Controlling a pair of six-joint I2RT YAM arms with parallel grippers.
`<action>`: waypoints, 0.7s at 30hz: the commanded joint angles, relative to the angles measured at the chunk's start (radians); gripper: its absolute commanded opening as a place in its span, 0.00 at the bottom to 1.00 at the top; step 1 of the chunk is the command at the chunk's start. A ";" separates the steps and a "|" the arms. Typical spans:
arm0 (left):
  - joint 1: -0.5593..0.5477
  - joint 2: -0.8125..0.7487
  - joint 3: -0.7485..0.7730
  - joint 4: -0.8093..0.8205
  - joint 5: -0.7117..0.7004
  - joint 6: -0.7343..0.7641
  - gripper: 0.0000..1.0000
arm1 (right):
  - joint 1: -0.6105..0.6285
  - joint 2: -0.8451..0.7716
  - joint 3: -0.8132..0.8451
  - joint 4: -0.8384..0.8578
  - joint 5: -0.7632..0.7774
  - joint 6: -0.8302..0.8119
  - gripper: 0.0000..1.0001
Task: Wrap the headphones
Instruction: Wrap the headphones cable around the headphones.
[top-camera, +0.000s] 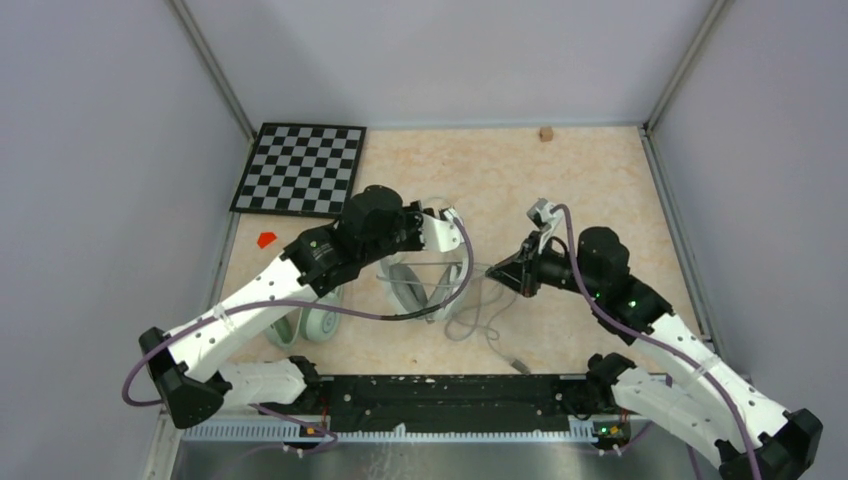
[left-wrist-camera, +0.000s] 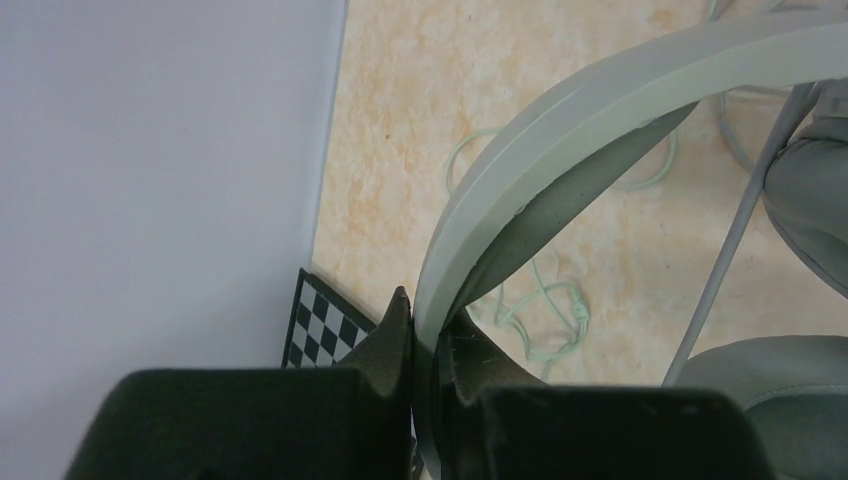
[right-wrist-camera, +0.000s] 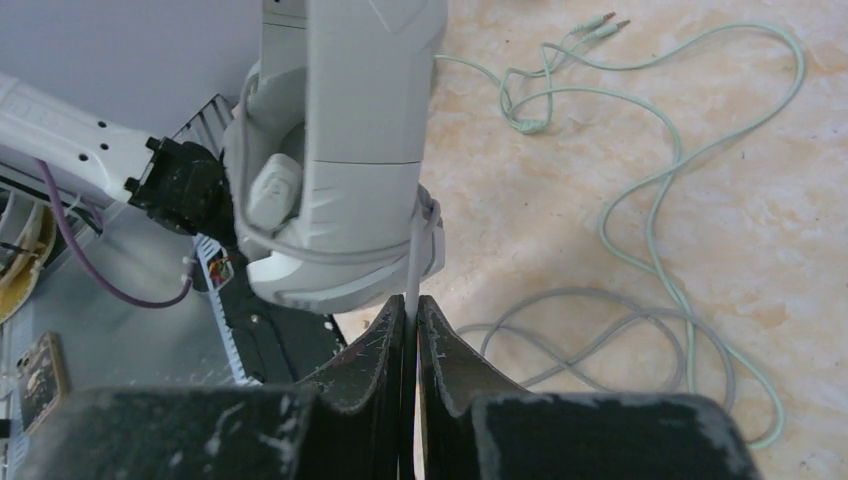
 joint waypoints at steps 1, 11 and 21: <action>0.022 -0.049 -0.036 -0.020 -0.166 0.062 0.00 | -0.029 -0.061 0.081 0.029 -0.093 0.001 0.08; 0.011 -0.027 -0.038 0.098 -0.258 -0.077 0.00 | -0.029 -0.069 -0.107 0.401 -0.174 0.203 0.04; -0.005 0.016 0.002 0.111 -0.335 -0.208 0.00 | -0.028 0.053 -0.186 0.739 -0.308 0.437 0.06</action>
